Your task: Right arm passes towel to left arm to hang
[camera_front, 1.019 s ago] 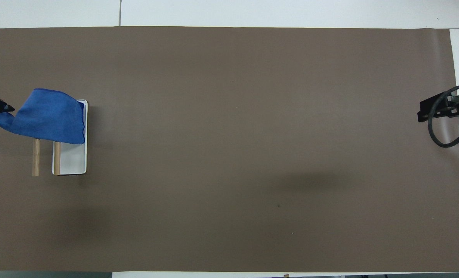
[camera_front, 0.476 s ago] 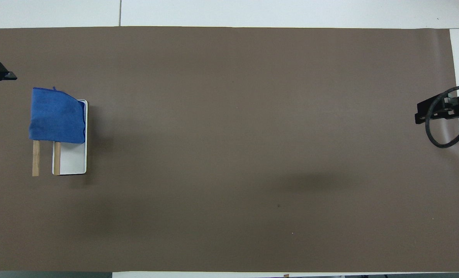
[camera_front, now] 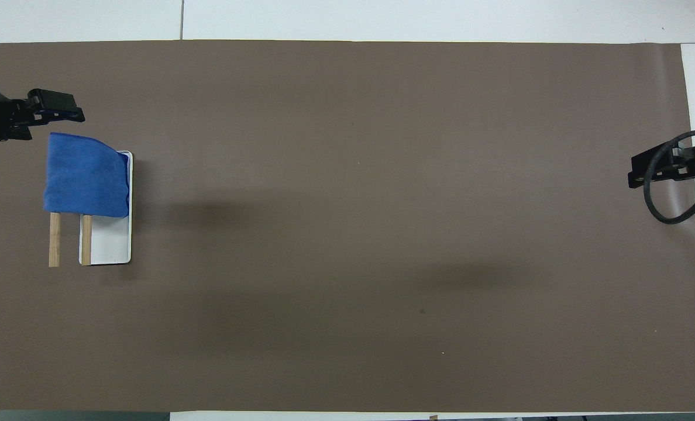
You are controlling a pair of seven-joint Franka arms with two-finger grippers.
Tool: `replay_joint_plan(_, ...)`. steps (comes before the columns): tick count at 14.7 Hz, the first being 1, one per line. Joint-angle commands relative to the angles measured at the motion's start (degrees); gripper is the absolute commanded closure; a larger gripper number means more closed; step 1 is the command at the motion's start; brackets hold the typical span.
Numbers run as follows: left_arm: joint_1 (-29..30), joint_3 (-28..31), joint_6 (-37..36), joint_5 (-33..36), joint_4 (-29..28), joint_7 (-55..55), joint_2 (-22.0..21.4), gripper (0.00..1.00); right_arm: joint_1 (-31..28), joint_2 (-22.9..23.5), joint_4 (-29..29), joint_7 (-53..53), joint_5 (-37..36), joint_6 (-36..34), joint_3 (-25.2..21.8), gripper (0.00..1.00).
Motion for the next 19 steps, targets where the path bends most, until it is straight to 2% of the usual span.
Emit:
replay_joint_plan(1,-1.9,0.8,-8.5,1.4,4.2,2.1,0.4,0.00,-0.6,-0.2,-0.3,0.4,1.3,-0.6,0.4,0.00)
replay_joint_plan(3,-1.9,0.7,-16.4,1.2,3.7,6.6,-2.4,0.00,-0.6,-0.2,-0.3,0.4,1.3,-0.6,0.4,0.00)
replay_joint_plan(6,-1.9,0.9,-21.6,1.2,3.3,9.0,-4.0,0.00,-0.6,-0.3,-0.3,0.4,1.3,-0.6,0.4,0.00)
replay_joint_plan(11,-1.9,0.8,-20.5,4.8,3.3,9.9,-3.8,0.00,-0.6,-0.3,-0.3,0.4,1.3,-0.6,0.4,0.00)
replay_joint_plan(19,-2.0,0.7,-18.7,4.3,4.0,9.9,-3.3,0.00,-0.6,-0.2,-0.3,0.4,1.3,-0.6,0.4,0.00)
